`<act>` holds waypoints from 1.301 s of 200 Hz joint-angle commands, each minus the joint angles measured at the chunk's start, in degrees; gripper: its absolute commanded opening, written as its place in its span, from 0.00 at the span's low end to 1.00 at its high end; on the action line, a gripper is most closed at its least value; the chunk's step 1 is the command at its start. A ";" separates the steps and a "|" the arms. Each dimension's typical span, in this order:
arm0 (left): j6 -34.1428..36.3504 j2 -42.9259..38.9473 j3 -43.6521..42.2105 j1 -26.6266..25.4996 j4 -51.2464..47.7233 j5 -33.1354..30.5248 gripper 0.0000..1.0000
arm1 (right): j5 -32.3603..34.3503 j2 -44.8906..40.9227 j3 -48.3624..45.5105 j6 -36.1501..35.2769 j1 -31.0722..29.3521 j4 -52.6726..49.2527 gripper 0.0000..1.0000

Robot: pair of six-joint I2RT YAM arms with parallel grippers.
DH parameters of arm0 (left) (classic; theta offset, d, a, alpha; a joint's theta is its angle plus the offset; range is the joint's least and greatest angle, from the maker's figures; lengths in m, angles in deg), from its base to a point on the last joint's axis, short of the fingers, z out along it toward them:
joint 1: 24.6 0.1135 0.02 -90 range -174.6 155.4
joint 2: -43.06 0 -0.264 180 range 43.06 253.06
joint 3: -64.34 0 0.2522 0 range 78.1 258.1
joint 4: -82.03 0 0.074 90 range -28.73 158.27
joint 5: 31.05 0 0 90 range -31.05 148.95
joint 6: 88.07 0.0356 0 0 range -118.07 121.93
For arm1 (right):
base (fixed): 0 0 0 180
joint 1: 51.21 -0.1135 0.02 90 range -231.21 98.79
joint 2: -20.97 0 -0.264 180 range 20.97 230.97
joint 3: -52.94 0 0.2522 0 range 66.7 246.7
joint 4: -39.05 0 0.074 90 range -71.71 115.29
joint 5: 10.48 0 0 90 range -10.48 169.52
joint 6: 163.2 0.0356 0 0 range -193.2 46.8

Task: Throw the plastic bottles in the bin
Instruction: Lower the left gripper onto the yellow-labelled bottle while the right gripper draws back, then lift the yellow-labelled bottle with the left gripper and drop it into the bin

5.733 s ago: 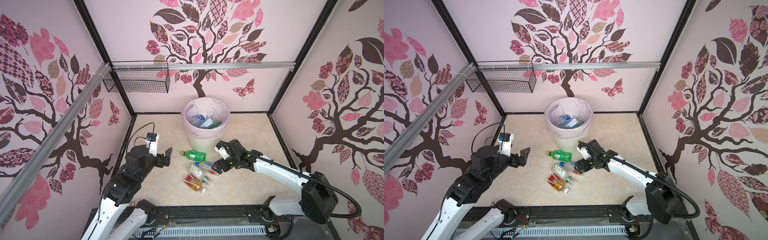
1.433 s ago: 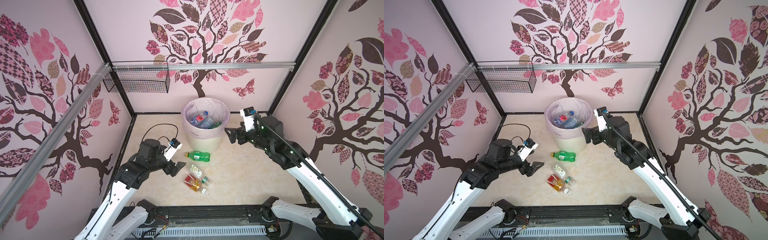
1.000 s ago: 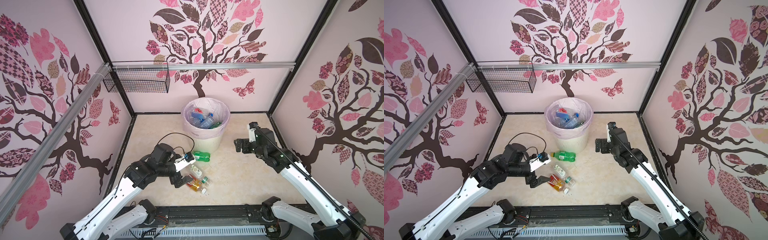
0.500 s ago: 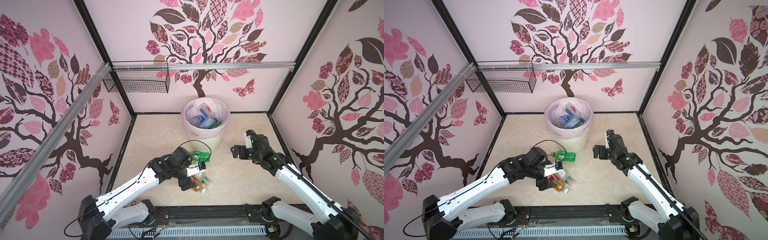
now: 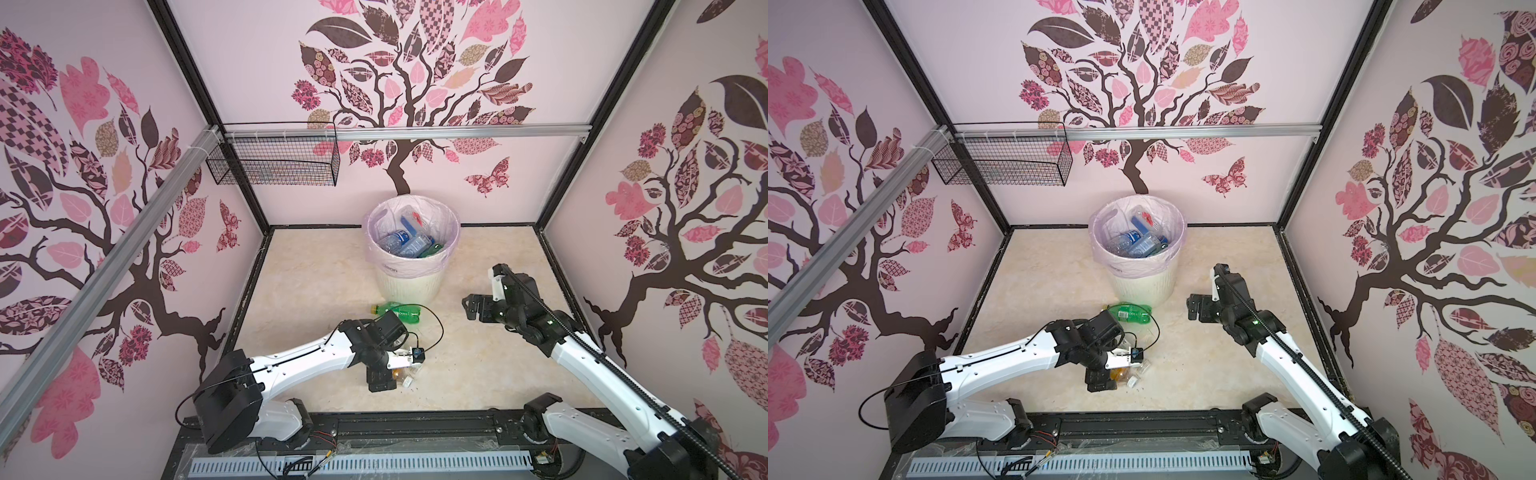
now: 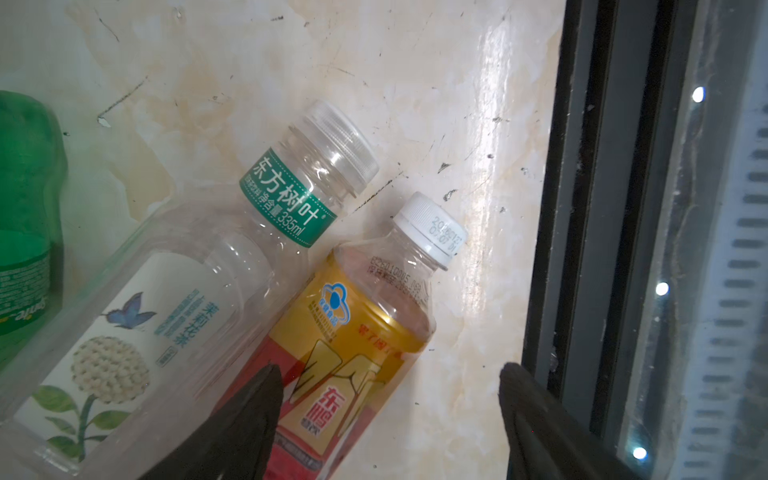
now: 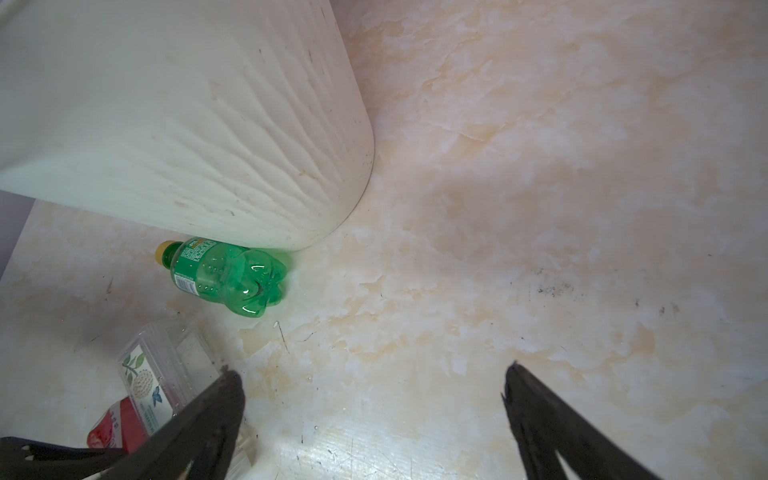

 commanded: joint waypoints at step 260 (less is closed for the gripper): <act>-14.44 -16.11 -2.81 -0.95 7.99 -13.25 0.56 | 0.60 -2.32 -0.52 -0.97 0.25 -0.89 1.00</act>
